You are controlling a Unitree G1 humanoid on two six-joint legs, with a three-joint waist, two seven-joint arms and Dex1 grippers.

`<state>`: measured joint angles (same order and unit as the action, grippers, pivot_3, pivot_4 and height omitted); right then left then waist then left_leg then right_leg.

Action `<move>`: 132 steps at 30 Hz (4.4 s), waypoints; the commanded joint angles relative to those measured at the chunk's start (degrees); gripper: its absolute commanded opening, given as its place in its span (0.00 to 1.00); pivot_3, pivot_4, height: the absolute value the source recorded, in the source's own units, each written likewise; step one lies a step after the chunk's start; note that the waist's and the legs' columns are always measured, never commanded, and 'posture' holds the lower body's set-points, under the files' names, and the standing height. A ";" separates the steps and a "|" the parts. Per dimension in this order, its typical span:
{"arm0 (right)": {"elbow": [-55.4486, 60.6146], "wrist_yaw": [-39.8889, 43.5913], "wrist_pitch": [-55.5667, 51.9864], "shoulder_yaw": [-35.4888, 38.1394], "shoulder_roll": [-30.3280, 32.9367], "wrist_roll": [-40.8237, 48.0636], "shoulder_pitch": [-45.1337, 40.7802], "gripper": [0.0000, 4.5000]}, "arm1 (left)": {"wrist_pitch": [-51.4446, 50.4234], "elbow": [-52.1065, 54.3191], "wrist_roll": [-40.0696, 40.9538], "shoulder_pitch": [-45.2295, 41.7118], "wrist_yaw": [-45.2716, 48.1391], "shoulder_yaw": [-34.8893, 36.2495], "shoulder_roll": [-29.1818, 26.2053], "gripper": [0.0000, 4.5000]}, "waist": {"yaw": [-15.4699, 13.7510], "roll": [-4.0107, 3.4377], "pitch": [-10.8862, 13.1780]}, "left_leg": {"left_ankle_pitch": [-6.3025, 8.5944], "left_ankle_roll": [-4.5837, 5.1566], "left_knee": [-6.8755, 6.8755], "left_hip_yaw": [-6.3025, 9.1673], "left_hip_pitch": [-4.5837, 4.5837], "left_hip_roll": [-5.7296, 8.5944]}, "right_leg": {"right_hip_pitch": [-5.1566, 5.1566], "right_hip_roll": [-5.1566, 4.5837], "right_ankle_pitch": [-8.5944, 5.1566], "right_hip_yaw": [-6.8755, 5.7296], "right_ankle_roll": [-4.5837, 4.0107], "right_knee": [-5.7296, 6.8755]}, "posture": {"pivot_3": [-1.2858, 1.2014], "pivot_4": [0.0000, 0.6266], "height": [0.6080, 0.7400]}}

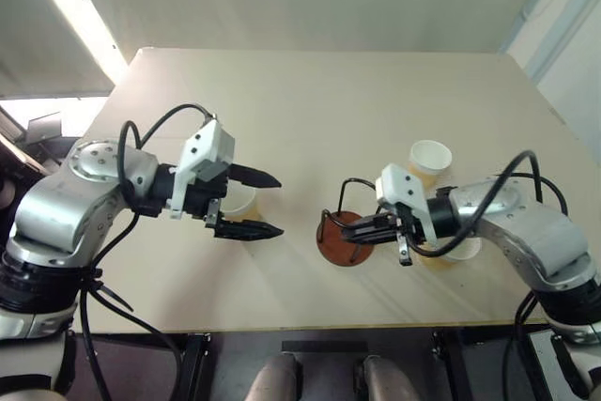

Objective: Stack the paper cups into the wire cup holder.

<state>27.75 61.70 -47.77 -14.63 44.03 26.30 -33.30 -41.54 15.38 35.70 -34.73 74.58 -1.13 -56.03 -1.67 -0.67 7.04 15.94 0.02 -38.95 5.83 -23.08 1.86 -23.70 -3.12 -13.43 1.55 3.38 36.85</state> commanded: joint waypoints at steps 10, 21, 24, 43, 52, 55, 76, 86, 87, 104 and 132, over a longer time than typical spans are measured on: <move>0.60 0.68 2.06 0.53 4.63 -2.35 0.91 0.74 | 0.33 1.14 0.67 0.73 0.05 1.16 -0.91 1.00 | 0.03 0.04 0.01 | 0.01 0.01 0.04 -0.01 0.09 0.00 | 0.11 -0.01 0.00 -0.01 0.00 -0.02 | 0.52 0.24 1.00; -3.99 10.07 -3.92 9.48 16.48 5.88 -12.61 0.74 | 3.25 -1.23 -1.21 -0.30 2.51 0.09 -0.91 1.00 | -0.04 0.06 0.04 | 0.02 0.02 0.08 -0.01 0.00 0.01 | 0.02 -0.01 -0.01 -0.01 -0.02 -0.05 | 0.52 0.24 1.00; -12.65 8.92 3.49 5.83 17.08 -2.18 -17.20 0.74 | 4.28 -1.62 -1.95 -0.86 2.38 -0.29 0.02 1.00 | 0.01 0.07 0.03 | 0.02 0.01 0.11 0.01 0.01 0.00 | 0.01 -0.01 -0.02 0.00 -0.02 -0.06 | 0.52 0.24 1.00; -49.75 14.88 38.12 -8.23 7.92 -31.73 -25.36 0.74 | 5.11 0.64 -0.60 1.21 1.92 2.78 0.22 1.00 | -0.17 0.06 0.05 | 0.02 0.05 0.23 0.00 -0.29 -0.01 | -0.22 -0.01 -0.01 -0.03 -0.02 0.07 | 0.52 0.24 1.00; -56.90 15.61 43.68 -7.54 6.01 -36.50 -26.10 0.74 | 4.56 1.53 0.13 1.55 1.07 2.93 0.01 1.00 | -0.12 0.06 0.05 | 0.02 0.04 0.23 0.00 -0.28 -0.01 | -0.23 -0.01 -0.01 -0.03 -0.03 0.11 | 0.52 0.24 1.00; -56.38 16.23 43.64 -7.20 5.79 -36.58 -25.64 0.71 | 4.45 1.69 0.17 1.38 0.92 2.66 0.10 1.00 | -0.12 0.06 0.05 | 0.02 0.04 0.23 0.00 -0.28 -0.01 | -0.23 -0.01 -0.01 -0.04 -0.03 0.10 | 0.52 0.24 1.00; -24.67 29.72 19.31 4.57 14.47 -18.94 -26.67 0.01 | 5.59 -1.09 0.58 0.15 1.86 3.63 0.81 1.00 | -0.06 0.03 0.07 | 0.02 0.03 0.23 -0.02 -0.32 -0.01 | -0.23 0.00 -0.01 -0.04 -0.03 0.07 | 0.52 0.24 1.00; -4.20 28.05 4.11 3.55 14.42 -7.48 -31.33 0.01 | 6.16 -2.75 -0.41 -1.70 2.48 1.93 2.59 1.00 | 0.05 0.04 0.08 | -0.02 0.03 0.11 0.00 -0.24 0.00 | -0.19 -0.01 -0.02 -0.03 -0.05 -0.09 | 0.52 0.24 1.00; -3.74 27.82 4.58 2.98 14.25 -7.66 -31.28 0.01 | 6.20 -2.78 -0.51 -1.79 2.55 1.82 2.76 1.00 | 0.07 0.04 0.08 | -0.02 0.03 0.09 0.00 -0.23 0.00 | -0.19 -0.01 -0.02 -0.02 -0.05 -0.08 | 0.52 0.24 1.00; -2.31 24.61 10.48 -2.87 11.65 -9.94 -27.07 0.01 | 6.01 -1.76 -0.57 -0.89 2.30 2.49 2.54 1.00 | 0.09 0.05 0.08 | -0.02 0.05 0.09 0.00 -0.19 -0.01 | -0.19 0.00 -0.02 -0.02 -0.06 -0.03 | 0.52 0.24 1.00; -11.61 11.38 -12.70 14.81 5.48 5.45 -29.52 0.67 | 12.18 8.01 -11.26 1.60 -1.14 0.68 -6.61 1.00 | 0.11 0.05 0.08 | -0.02 0.05 0.14 -0.02 -0.20 0.00 | -0.23 0.02 -0.03 -0.01 -0.06 -0.12 | 0.52 0.24 1.00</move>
<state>15.67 73.87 -56.34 -4.24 49.16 27.46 -61.18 -30.93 20.71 25.94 -33.48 72.79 -0.72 -61.23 -1.56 -0.62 7.12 15.92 0.07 -38.76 5.81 -23.27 1.86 -23.93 -3.08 -13.47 1.54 3.31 36.72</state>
